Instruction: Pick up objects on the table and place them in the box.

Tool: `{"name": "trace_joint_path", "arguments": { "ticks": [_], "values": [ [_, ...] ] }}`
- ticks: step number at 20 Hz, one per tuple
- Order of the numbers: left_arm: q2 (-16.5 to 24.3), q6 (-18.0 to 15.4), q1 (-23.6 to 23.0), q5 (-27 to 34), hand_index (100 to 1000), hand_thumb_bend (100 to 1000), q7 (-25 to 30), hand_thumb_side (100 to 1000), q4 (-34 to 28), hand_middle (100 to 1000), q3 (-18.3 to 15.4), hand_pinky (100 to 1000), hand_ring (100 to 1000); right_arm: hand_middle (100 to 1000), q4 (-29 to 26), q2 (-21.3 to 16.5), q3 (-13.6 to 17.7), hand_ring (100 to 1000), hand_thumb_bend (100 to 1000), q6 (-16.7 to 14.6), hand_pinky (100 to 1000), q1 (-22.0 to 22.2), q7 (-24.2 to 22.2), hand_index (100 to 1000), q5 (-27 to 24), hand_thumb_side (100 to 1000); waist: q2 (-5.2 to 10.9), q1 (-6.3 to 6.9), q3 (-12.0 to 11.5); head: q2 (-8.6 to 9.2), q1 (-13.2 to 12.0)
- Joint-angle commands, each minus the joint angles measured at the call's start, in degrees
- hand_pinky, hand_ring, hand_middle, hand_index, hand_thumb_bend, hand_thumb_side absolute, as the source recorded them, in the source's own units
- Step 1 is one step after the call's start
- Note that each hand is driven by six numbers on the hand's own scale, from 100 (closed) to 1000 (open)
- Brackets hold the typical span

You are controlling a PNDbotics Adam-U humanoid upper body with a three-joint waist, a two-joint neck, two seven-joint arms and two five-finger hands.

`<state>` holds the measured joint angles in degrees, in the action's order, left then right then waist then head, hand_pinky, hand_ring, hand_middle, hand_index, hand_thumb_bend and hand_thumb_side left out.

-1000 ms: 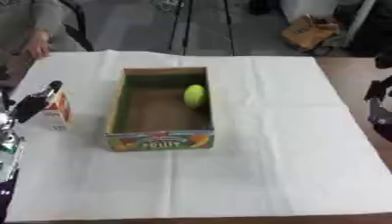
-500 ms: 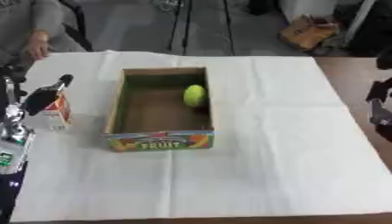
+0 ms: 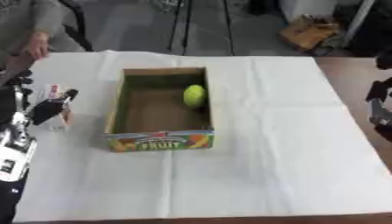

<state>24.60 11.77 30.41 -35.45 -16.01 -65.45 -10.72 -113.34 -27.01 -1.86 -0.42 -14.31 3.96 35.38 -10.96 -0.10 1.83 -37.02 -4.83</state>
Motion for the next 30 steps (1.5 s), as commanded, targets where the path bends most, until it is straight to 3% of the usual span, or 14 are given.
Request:
{"name": "trace_joint_path", "arguments": {
  "ticks": [1, 2, 6, 7, 8, 9, 13, 19, 26, 30],
  "values": [
    [0.52, 0.85, 0.26, -1.62, 869, 815, 0.93, 390, -1.21, 676, -0.06, 537, 620, 721, -0.86, -0.63, 0.28, 592, 100, -0.1, 514, -0.66, -0.23, 841, -0.47, 361, 0.94, 0.02, -0.07, 0.55, -0.05],
    [0.36, 1.06, 0.16, -1.95, 869, 815, 1.16, 390, -1.29, 676, -0.07, 537, 620, 721, -0.86, -0.63, 0.29, 592, 100, -0.1, 514, -0.66, -0.22, 841, -0.48, 361, 0.95, 0.01, -0.07, 0.56, -0.04],
    [-0.63, 2.03, -0.41, -3.25, 793, 730, 2.28, 338, -0.75, 590, 0.14, 393, 506, 721, -0.84, -0.6, 0.32, 592, 100, -0.06, 514, -0.65, -0.17, 841, -0.5, 369, 0.97, 0.02, -0.03, 0.58, 0.06],
    [-0.79, 2.16, -0.45, -3.42, 740, 653, 2.45, 277, -0.6, 548, 0.15, 303, 458, 722, -0.83, -0.59, 0.31, 592, 100, -0.06, 514, -0.64, -0.16, 841, -0.49, 370, 0.97, 0.03, -0.02, 0.6, 0.07],
    [-0.92, 2.24, -0.43, -3.42, 723, 629, 2.4, 261, -0.38, 535, 0.12, 287, 447, 722, -0.83, -0.59, 0.31, 592, 100, -0.06, 514, -0.65, -0.15, 841, -0.49, 370, 0.98, 0.05, 0.0, 0.64, 0.06],
    [-0.99, 2.25, -0.39, -3.3, 659, 503, 2.23, 189, -0.12, 487, 0.09, 230, 399, 721, -0.82, -0.59, 0.32, 592, 100, -0.06, 514, -0.66, -0.14, 842, -0.49, 375, 0.99, 0.06, 0.03, 0.67, 0.05],
    [-1.02, 1.77, -0.15, -1.39, 556, 271, 0.21, 109, 0.42, 404, -0.03, 147, 329, 721, -0.79, -0.57, 0.34, 592, 100, -0.04, 513, -0.67, -0.04, 842, -0.5, 385, 1.0, 0.15, 0.22, 0.77, 0.07],
    [0.36, 0.39, 0.91, 2.16, 541, 229, -1.54, 105, -1.61, 388, 0.45, 159, 327, 721, -0.7, -0.58, 0.34, 592, 100, -0.08, 514, -0.73, 0.0, 842, -0.54, 386, 1.13, 0.34, 0.5, 0.86, 0.08],
    [4.1, -2.16, 3.57, 5.11, 541, 246, 1.05, 100, -10.78, 392, 3.06, 185, 337, 720, -0.63, -0.62, 0.27, 592, 100, -0.17, 513, -0.74, -0.03, 842, -0.61, 385, 1.34, 0.5, 0.96, 0.78, -0.08],
    [7.61, -6.14, 7.43, 6.76, 541, 305, 6.33, 100, -16.25, 399, 8.22, 208, 352, 720, -0.68, -0.75, -0.06, 592, 100, -0.38, 514, -1.05, -0.27, 842, -0.72, 379, 1.5, 0.81, 1.82, 0.65, -0.53]
  ]
}}
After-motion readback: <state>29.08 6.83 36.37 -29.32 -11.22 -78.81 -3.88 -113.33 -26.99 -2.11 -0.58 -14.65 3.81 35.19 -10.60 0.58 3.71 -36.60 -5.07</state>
